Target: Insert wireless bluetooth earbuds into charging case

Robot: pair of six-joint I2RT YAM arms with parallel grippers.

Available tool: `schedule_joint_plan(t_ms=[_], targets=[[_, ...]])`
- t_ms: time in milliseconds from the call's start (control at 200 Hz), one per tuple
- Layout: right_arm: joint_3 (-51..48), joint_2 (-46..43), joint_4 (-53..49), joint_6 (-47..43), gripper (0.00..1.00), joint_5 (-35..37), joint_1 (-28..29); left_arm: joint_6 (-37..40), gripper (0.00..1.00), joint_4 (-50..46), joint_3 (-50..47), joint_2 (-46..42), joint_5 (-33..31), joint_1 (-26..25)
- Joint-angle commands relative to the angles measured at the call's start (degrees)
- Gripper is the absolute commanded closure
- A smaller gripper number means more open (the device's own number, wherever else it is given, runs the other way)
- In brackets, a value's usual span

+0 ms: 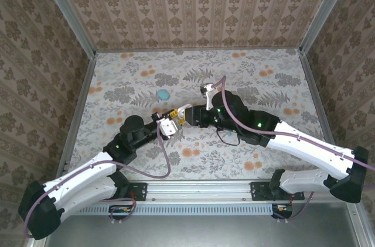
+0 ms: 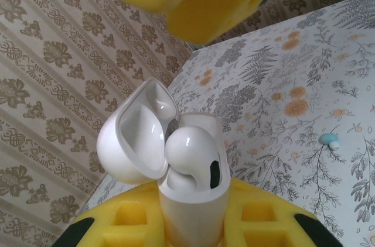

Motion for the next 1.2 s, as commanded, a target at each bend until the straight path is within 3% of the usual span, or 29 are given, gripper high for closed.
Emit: schedule_joint_plan(t_ms=[0,755,835,1015,1195], targets=[[1.55,1.65,-1.82,1.95,0.59,-0.56,0.55,-1.43,1.00,0.40,2.07,-0.13,0.07,0.49],[8.14,10.88,-8.50,2.32,0.60,-2.01,0.73,-2.06,1.00,-0.08,2.27,-0.41,1.39,0.49],[8.96,12.15,-9.51,2.30,0.64,-1.99,0.73,-2.14,1.00,-0.08,2.08,-0.46,1.43,0.49],[9.45,12.82,-10.13,2.53,0.84,-1.21,0.76,-2.06,1.00,-0.34,1.92,-0.66,1.39,0.49],[10.06,11.76,-10.20,1.31,0.91,-0.68,0.67,-2.04,1.00,-1.06,1.84,-0.69,1.65,0.57]])
